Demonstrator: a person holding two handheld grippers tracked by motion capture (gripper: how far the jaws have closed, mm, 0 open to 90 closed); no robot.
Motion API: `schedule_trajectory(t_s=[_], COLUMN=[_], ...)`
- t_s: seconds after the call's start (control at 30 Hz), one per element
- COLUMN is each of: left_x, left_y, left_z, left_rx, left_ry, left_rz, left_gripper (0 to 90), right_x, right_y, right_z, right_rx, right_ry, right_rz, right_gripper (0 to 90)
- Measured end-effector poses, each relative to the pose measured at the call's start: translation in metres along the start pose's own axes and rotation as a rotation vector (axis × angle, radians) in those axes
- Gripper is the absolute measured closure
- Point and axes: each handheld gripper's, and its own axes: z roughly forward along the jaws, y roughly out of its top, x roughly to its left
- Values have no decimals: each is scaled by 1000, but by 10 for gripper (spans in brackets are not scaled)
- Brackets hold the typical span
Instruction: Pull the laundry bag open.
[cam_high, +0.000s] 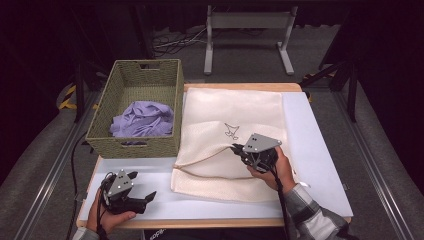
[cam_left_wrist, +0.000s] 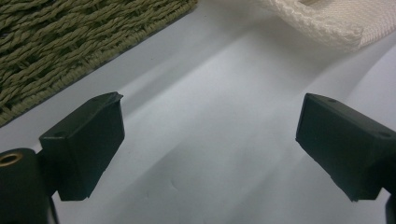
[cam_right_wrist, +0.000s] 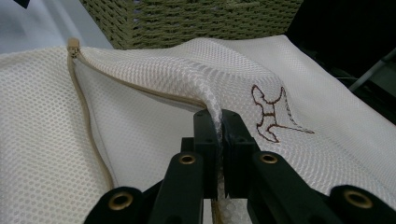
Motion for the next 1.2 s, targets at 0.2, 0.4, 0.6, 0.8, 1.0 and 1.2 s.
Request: schedule_trajectory(t_s=[0.2,0.4,0.6,0.8,1.0,1.2], left_x=[0,1,1,0,0,1], left_y=[0,0,0,0,0,0], left_z=[0,0,0,-1,-1,0], left_rx=[-3,-7,-8,-14,-16,-16], left_ry=[-9,-7,-6,-9,-9,-11], left_rz=[-3,-2,-2,-10,-13,-11], left_gripper=[85,84,84,84,84,82], right_x=[1,-1,-3,-5,-5,-7], right_y=[5,9,11,14,15,17], right_z=[-1,-2,-4,-7,-7,-8], right_rx=[-8,-15,-25,-37,-43,-50], right_ry=[-13,-18,-25,-29,-31,-31], right_rz=[-15,-18,-19,-14,-14,-10], right_gripper=[869,870,870,870,870,870])
